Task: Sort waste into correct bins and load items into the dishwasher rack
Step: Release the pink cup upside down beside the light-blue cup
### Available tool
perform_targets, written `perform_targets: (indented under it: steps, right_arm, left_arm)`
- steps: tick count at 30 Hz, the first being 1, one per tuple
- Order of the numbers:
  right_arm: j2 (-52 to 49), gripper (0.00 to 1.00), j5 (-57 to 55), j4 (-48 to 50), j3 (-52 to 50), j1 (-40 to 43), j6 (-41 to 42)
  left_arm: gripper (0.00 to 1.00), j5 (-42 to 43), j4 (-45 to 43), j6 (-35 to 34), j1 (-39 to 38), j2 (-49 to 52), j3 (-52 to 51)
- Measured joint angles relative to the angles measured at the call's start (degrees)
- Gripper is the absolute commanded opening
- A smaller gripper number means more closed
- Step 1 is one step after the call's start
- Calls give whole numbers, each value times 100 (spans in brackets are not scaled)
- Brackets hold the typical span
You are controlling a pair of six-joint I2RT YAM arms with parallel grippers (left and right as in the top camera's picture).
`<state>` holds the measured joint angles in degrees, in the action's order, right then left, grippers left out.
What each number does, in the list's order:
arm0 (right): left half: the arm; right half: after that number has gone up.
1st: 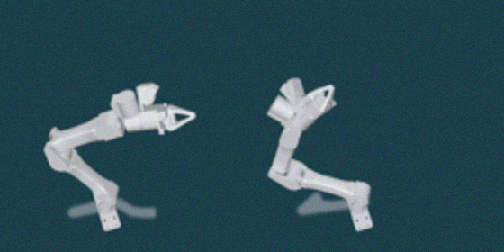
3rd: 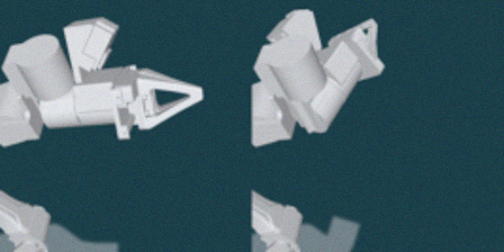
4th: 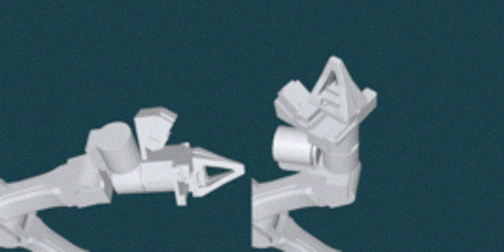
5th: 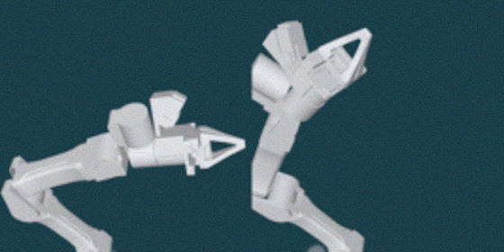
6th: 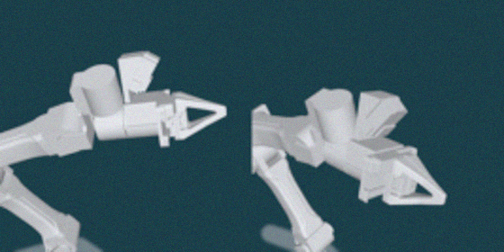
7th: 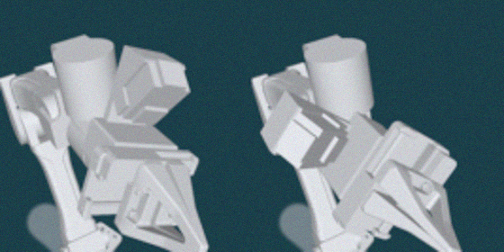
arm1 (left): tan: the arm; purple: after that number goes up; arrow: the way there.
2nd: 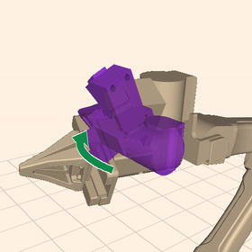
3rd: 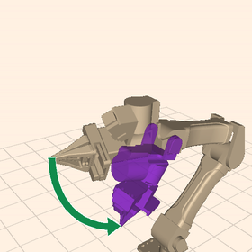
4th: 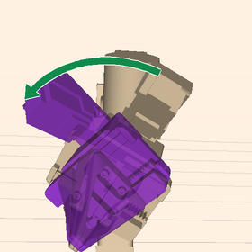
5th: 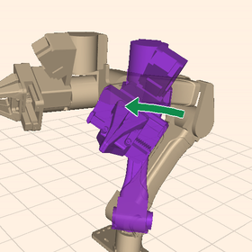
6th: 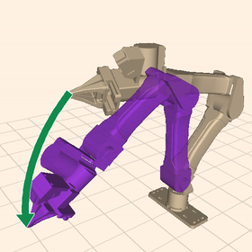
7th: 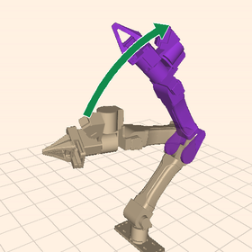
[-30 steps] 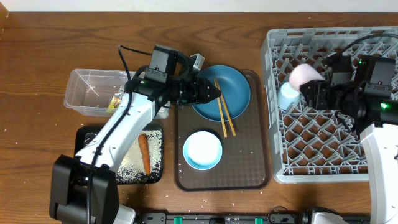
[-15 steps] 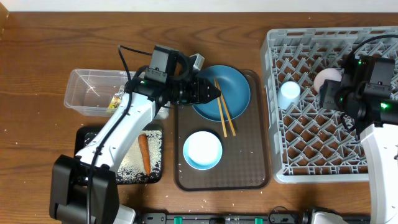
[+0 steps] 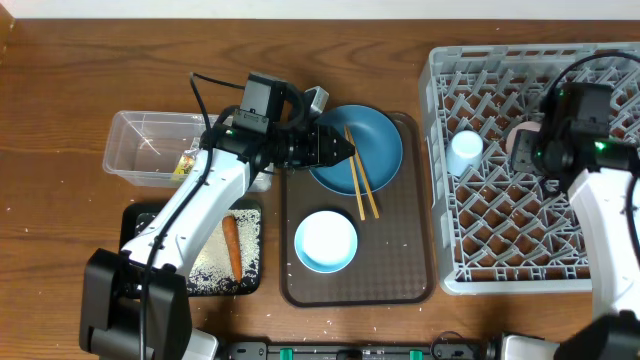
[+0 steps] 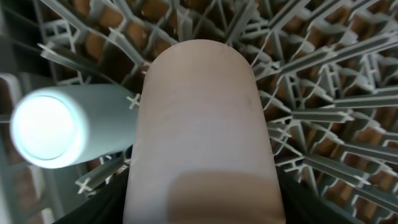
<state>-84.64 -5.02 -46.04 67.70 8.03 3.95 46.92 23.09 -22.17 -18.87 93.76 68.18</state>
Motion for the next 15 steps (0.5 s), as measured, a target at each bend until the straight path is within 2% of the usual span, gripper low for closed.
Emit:
perform_targets:
  steps: [5,7,10,11,15]
  right_arm:
    - [-61,49,-2,26,0,0,0]
    - [-61,62,-2,28,0,0,0]
    - [-61,67,-15,28,0,0,20]
    - [-61,77,-20,28,0,0,20]
    - [-61,79,-44,37,0,0,44]
  left_arm:
    - [44,0,4,0,0,0,0]
    - [44,0,4,0,0,0,0]
    - [44,0,4,0,0,0,0]
    - [45,0,4,0,0,0,0]
    - [44,0,4,0,0,0,0]
